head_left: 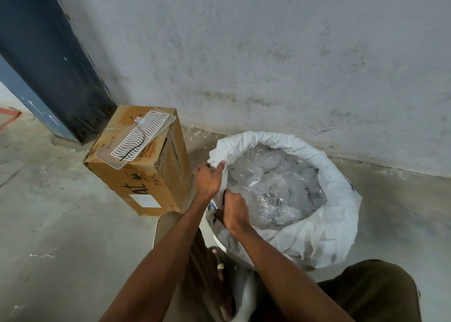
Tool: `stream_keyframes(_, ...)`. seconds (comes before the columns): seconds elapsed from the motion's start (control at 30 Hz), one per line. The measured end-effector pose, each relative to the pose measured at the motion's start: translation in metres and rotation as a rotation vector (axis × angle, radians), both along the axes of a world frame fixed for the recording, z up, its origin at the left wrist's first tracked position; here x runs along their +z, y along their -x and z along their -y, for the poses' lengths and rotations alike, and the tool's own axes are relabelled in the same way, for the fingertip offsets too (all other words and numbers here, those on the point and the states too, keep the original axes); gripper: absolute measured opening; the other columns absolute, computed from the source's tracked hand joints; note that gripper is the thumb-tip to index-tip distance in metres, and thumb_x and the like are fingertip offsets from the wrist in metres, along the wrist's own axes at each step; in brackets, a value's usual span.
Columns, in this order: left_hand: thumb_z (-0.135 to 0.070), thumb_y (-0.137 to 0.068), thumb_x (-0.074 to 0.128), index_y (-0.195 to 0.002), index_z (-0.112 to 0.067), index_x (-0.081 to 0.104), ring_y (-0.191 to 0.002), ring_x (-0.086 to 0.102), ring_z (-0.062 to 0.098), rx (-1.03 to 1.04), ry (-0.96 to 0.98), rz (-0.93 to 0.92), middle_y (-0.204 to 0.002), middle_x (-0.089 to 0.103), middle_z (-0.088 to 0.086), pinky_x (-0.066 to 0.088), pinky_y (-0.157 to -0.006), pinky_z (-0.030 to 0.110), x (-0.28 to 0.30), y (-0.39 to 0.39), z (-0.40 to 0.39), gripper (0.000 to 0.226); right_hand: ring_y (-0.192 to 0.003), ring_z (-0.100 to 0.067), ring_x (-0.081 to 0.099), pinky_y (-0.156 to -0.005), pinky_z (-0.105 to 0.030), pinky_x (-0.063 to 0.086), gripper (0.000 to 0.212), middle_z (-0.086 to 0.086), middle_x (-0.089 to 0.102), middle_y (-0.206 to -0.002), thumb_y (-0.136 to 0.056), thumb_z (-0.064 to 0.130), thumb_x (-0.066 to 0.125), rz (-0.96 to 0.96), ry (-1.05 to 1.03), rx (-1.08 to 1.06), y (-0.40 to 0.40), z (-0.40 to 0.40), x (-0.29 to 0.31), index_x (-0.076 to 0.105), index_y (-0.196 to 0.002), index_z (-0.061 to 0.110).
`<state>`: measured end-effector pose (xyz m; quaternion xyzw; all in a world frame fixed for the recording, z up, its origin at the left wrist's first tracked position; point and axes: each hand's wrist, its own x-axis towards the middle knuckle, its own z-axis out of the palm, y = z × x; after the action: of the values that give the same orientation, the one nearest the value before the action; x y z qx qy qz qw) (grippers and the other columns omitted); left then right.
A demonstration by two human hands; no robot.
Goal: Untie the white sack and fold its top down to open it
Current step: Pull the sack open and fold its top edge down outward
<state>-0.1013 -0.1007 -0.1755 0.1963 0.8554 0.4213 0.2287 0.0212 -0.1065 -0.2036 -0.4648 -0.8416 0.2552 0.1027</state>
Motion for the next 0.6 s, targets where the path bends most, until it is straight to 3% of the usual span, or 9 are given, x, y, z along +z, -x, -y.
stream_keyframes(0.07,-0.059,-0.094,0.056,-0.100,-0.001,0.064,-0.088,0.064,0.028,-0.034,-0.009,-0.028,-0.095,0.067,0.011,0.047,-0.074,0.034,0.016,-0.011,-0.006,0.059,-0.089,-0.028,0.068,-0.070,-0.038,0.054,0.008,-0.007,0.067,-0.095,-0.094,0.013,0.061,0.063,-0.055,0.017,0.004,0.001,-0.002,0.057,-0.101,0.014)
stream_keyframes(0.13,-0.041,-0.102,0.053,-0.115,0.003,0.062,-0.104,0.062,0.033,-0.001,-0.004,0.071,-0.110,0.066,0.016,0.041,-0.079,0.032,0.016,-0.013,-0.016,0.047,-0.090,-0.028,0.069,-0.073,-0.040,0.057,0.022,-0.006,0.068,-0.096,-0.088,0.016,0.070,0.084,-0.067,0.037,0.006,0.000,0.000,0.054,-0.103,0.017)
stream_keyframes(0.2,-0.036,-0.103,0.053,-0.128,0.003,0.059,-0.113,0.061,0.034,0.120,-0.084,0.312,-0.123,0.065,0.016,0.044,-0.086,0.034,0.012,-0.008,-0.023,0.046,-0.083,-0.024,0.067,-0.068,-0.035,0.054,0.032,-0.002,0.067,-0.090,-0.078,0.029,0.079,0.061,0.043,0.057,0.004,-0.008,0.000,0.053,-0.095,0.021)
stream_keyframes(0.27,-0.035,-0.103,0.051,-0.125,0.003,0.061,-0.104,0.062,0.032,0.177,-0.152,0.558,-0.115,0.067,0.015,0.046,-0.082,0.035,0.013,-0.003,-0.025,0.045,-0.070,-0.016,0.062,-0.059,-0.029,0.046,0.036,0.005,0.064,-0.077,-0.070,0.042,0.082,-0.028,0.204,0.092,-0.005,-0.022,0.001,0.052,-0.081,0.024)
stream_keyframes(0.33,-0.031,-0.102,0.047,-0.114,0.002,0.065,-0.094,0.060,0.030,0.218,-0.207,0.767,-0.100,0.066,0.015,0.044,-0.082,0.036,0.016,0.002,-0.020,0.039,-0.063,-0.015,0.060,-0.058,-0.033,0.051,0.031,0.005,0.064,-0.070,-0.078,0.045,0.076,-0.181,0.353,0.137,-0.015,-0.037,0.006,0.056,-0.073,0.023)
stream_keyframes(0.4,-0.032,-0.099,0.042,-0.112,0.001,0.069,-0.097,0.062,0.033,0.230,-0.204,0.859,-0.108,0.069,0.020,0.048,-0.087,0.040,0.012,0.012,-0.013,0.044,-0.068,-0.017,0.063,-0.066,-0.038,0.057,0.021,0.000,0.067,-0.076,-0.091,0.037,0.065,-0.266,0.422,0.174,-0.020,-0.048,0.010,0.061,-0.075,0.024)
stream_keyframes(0.5,-0.033,-0.093,0.037,-0.117,-0.004,0.073,-0.107,0.065,0.036,0.133,-0.133,0.917,-0.122,0.069,0.020,0.053,-0.096,0.045,-0.005,0.027,-0.001,0.053,-0.079,-0.016,0.062,-0.072,-0.041,0.056,0.003,0.000,0.063,-0.093,-0.093,0.015,0.059,-0.260,0.176,0.227,-0.018,-0.060,0.021,0.060,-0.093,0.018)
stream_keyframes(0.6,-0.026,-0.087,0.043,-0.114,0.001,0.073,-0.110,0.062,0.036,0.032,-0.095,0.941,-0.118,0.069,0.020,0.045,-0.108,0.046,-0.005,0.028,0.009,0.049,-0.094,-0.020,0.059,-0.079,-0.040,0.055,0.050,-0.004,0.052,-0.120,-0.075,0.001,0.065,-0.125,-0.391,0.200,-0.007,-0.076,0.032,0.052,-0.121,0.016)
